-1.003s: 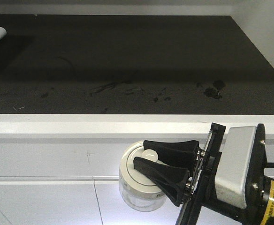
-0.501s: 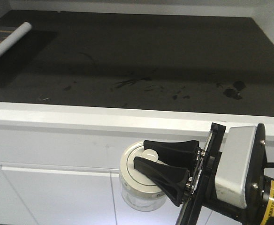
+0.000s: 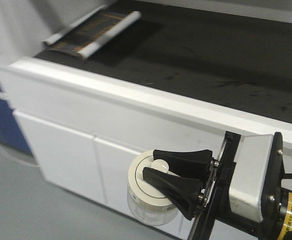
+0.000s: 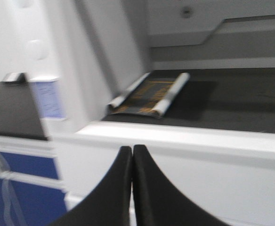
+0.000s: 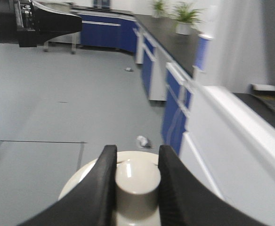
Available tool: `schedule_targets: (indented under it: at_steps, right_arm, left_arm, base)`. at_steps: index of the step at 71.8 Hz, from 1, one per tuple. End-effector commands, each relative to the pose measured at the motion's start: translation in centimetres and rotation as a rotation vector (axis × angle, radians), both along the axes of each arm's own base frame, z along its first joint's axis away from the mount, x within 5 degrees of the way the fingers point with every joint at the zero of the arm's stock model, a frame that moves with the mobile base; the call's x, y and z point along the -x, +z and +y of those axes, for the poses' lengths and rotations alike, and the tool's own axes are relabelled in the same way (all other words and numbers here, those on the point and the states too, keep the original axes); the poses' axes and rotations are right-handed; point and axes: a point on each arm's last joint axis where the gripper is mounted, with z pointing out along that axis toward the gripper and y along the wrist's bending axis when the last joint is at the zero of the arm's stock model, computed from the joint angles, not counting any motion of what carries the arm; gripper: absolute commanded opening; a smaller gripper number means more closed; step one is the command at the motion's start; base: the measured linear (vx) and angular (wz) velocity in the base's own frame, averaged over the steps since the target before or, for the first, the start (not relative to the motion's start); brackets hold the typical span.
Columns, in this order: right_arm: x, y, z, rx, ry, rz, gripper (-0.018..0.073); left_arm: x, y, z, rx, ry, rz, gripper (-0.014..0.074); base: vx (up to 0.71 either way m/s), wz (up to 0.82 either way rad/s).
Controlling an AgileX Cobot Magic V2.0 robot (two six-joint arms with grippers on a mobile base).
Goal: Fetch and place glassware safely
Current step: 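Turn the base away from the hood holding the jar in the right gripper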
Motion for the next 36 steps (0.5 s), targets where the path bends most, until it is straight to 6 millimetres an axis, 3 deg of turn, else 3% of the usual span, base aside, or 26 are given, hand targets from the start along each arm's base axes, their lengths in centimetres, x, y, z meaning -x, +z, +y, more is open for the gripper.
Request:
schedule_targets:
  at_steps: [1, 36]
  right_arm:
    - [0.35, 1.98, 0.13, -0.102, 0.038, -0.051, -0.0004]
    - [0.35, 1.98, 0.13, -0.102, 0.038, -0.051, -0.0004]
  left_arm:
    - [0.11, 1.55, -0.10, 0.016, -0.011, -0.097, -0.0007]
    - [0.11, 1.55, -0.10, 0.016, -0.011, -0.097, -0.0007]
  base:
    - [-0.17, 0.76]
    - [-0.17, 0.81]
